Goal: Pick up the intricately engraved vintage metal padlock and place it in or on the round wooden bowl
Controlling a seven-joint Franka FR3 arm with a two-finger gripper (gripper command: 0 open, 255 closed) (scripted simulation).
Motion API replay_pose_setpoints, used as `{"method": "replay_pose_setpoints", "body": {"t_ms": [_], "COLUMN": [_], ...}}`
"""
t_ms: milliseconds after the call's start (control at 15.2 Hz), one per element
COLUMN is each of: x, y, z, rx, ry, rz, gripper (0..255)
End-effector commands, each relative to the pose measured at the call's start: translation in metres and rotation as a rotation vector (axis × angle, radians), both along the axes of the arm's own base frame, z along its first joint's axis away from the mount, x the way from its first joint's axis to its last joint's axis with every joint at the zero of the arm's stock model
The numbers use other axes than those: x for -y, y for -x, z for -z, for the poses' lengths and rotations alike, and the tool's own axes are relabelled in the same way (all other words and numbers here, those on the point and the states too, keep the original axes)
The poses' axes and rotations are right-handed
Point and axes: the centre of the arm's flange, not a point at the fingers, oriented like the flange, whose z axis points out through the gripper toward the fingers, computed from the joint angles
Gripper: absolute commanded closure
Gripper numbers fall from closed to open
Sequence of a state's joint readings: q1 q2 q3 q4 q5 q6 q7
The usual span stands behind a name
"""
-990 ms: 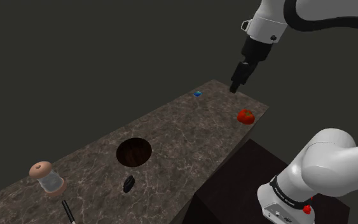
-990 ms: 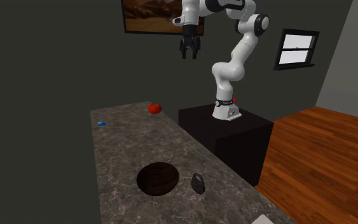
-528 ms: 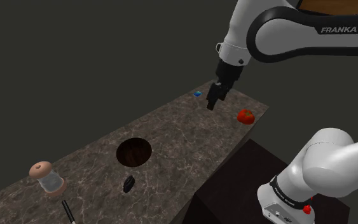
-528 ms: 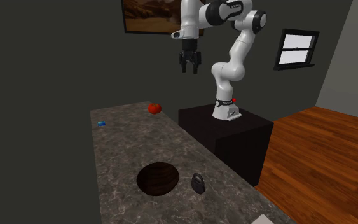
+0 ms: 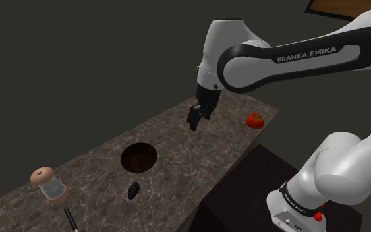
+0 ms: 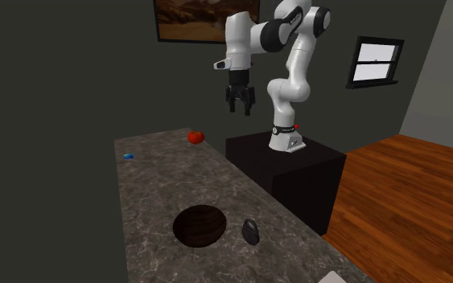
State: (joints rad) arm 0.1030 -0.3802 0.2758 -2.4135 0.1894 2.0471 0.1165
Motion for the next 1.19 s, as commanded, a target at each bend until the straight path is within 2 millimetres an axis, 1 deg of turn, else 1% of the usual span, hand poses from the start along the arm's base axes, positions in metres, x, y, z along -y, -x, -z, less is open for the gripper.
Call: {"method": "replay_pose_setpoints", "body": {"t_ms": [0,1122], "x": [-0.020,-0.168], "y": [-0.006,-0.074], "z": [0.020,0.179], "rx": [-0.007,-0.073], "ry": [-0.001,-0.004], "rz": [-0.001,-0.009], "gripper": [0,0]}}
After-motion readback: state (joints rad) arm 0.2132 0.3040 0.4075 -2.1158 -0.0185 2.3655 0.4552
